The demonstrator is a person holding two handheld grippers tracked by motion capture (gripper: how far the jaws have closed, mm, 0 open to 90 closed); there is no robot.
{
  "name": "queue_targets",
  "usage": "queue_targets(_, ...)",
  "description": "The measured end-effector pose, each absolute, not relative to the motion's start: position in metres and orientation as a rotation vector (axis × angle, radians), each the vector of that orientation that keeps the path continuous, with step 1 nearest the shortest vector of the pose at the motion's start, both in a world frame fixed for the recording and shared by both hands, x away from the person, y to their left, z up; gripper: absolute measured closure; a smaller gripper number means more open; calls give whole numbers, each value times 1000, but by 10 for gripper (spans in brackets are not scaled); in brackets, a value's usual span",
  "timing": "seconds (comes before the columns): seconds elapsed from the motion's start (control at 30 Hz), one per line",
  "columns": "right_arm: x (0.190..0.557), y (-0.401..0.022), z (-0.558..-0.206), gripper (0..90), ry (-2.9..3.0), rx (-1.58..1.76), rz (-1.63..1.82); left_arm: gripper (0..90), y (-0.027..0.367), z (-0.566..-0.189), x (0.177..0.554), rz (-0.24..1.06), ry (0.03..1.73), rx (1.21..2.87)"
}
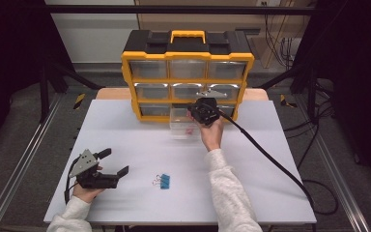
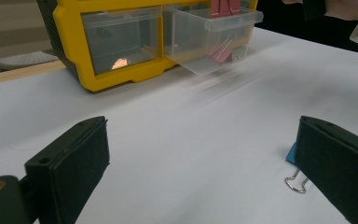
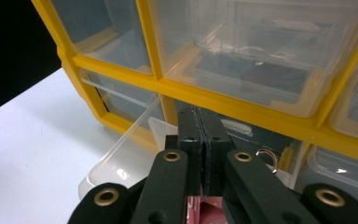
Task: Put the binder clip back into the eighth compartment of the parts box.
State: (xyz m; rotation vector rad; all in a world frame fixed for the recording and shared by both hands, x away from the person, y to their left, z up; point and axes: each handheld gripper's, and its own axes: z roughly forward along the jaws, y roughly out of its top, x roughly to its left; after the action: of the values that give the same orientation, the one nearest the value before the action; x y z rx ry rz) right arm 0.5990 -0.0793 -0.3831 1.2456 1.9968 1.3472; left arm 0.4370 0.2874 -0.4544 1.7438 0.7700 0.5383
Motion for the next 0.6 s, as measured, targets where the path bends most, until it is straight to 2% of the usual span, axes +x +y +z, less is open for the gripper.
queue_targets(0.6,603,-72,-401,890,2029,1271,1292,28,288,-454,437,538,768,1742)
